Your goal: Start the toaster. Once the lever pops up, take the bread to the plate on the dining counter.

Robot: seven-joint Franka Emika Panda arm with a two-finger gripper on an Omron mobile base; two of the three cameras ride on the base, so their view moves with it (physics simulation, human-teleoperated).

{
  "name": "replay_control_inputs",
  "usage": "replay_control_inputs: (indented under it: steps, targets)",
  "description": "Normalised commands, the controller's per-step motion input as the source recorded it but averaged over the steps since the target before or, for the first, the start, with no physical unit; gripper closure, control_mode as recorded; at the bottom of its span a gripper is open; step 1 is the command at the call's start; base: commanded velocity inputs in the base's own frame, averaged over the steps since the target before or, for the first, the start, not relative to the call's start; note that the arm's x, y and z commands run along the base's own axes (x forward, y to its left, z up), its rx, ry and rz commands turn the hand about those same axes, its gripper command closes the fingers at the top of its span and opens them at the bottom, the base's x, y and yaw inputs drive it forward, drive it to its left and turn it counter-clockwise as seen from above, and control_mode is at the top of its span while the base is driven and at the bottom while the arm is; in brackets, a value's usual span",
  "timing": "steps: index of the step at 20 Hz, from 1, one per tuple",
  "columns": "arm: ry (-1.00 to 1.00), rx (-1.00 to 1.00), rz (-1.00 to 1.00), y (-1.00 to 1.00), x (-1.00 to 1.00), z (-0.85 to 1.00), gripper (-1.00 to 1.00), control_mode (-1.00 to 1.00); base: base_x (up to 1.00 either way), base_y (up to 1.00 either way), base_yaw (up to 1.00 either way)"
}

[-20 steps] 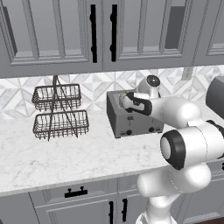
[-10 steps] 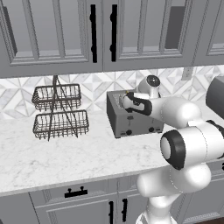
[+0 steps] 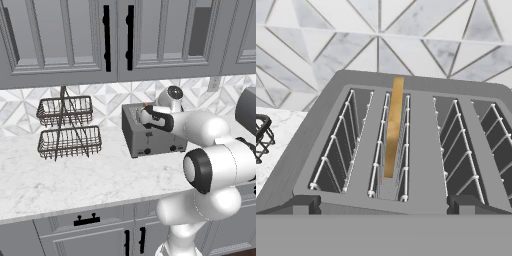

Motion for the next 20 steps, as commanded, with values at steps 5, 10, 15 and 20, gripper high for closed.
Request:
replay_control_inputs:
  steps: [5,10,15,20]
  targets:
    - [0.0,0.0,0.0,0.0,0.0,0.0,-1.0,-1.0,0.0,0.0,0.0]
    - [0.0,0.0,0.0,0.0,0.0,0.0,-1.0,-1.0,0.0,0.0,0.0]
    - [0.0,0.0,0.0,0.0,0.0,0.0,-1.0,-1.0,0.0,0.0,0.0]
    - [0.0,0.0,0.0,0.0,0.0,0.0,-1.0,-1.0,0.0,0.0,0.0]
